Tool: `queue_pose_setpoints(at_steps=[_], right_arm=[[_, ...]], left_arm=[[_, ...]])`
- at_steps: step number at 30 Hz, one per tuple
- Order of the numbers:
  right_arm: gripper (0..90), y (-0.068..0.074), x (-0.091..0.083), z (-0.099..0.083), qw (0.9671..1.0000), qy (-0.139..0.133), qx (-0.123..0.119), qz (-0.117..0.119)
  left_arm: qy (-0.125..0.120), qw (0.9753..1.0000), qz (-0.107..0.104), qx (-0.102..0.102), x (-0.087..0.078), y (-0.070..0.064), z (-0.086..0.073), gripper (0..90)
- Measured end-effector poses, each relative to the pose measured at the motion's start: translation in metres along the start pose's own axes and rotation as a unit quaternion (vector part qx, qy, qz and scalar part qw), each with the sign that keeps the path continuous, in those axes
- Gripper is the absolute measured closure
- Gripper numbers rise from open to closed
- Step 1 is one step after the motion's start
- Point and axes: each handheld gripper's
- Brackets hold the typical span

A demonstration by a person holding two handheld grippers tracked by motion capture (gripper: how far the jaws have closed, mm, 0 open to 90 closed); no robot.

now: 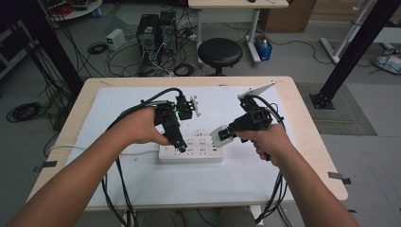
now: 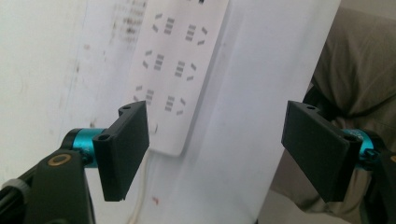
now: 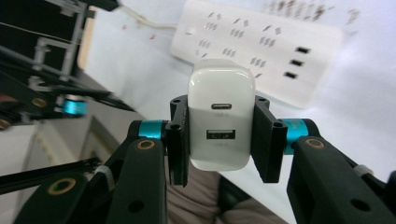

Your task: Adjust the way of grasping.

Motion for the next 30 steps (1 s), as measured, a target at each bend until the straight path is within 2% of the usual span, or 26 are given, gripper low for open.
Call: queue_pose_setpoints(at_steps=[3,5,8,10,13,17,18,20,21,24,27,29,30], right_arm=[[62.1,0.005,-0.006,0.002,0.999,0.019,-0.015,-0.037],[62.1,0.008,-0.009,0.003,0.997,0.029,-0.021,-0.068],[62.1,0.009,-0.013,0.005,0.9934,0.04,-0.023,-0.105],[62.1,0.012,-0.014,0.006,0.9887,0.049,-0.021,-0.14],[62.1,0.012,-0.014,0.007,0.979,0.069,-0.025,-0.19],[62.1,0.012,-0.014,0.008,0.9685,0.085,-0.022,-0.233],[62.1,0.011,-0.014,0.008,0.9662,0.09,-0.024,-0.24],[62.1,0.01,-0.015,0.009,0.9641,0.091,-0.02,-0.249],[62.1,0.009,-0.016,0.009,0.9617,0.094,-0.022,-0.257],[62.1,0.006,-0.018,0.007,0.9584,0.098,-0.021,-0.267],[62.1,0.005,-0.021,0.005,0.9587,0.097,-0.013,-0.267],[62.0,0.004,-0.022,0.005,0.9566,0.099,-0.017,-0.274],[62.0,0.003,-0.023,0.005,0.9557,0.099,-0.021,-0.276]], left_arm=[[0.022,0.9996,0.003,-0.016,-0.002,0.004,-0.009,23.3],[0.037,0.9989,0.0,-0.028,-0.003,0.007,-0.015,23.3],[0.047,0.998,-0.001,-0.041,-0.005,0.011,-0.022,23.2],[0.05,0.9973,-0.005,-0.053,-0.006,0.014,-0.028,23.2],[0.061,0.9962,-0.011,-0.061,-0.008,0.017,-0.034,23.2],[0.062,0.9952,-0.013,-0.074,-0.01,0.022,-0.042,23.2],[0.061,0.9951,-0.012,-0.077,-0.01,0.022,-0.043,23.2],[0.066,0.9945,-0.011,-0.08,-0.01,0.023,-0.046,23.2],[0.067,0.9943,-0.012,-0.082,-0.009,0.023,-0.047,23.2],[0.073,0.9935,-0.011,-0.087,-0.008,0.023,-0.052,23.3],[0.071,0.9927,-0.012,-0.097,-0.008,0.022,-0.056,23.3],[0.071,0.9932,-0.013,-0.092,-0.01,0.024,-0.059,23.2],[0.064,0.9929,-0.015,-0.099,-0.009,0.023,-0.06,23.2]])
Point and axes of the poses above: each handheld gripper's, and its own axes: x roughly forward along the jaws, z roughly out of its top, y roughly to its left, and after that the axes turned 7 degrees about y, right-handed
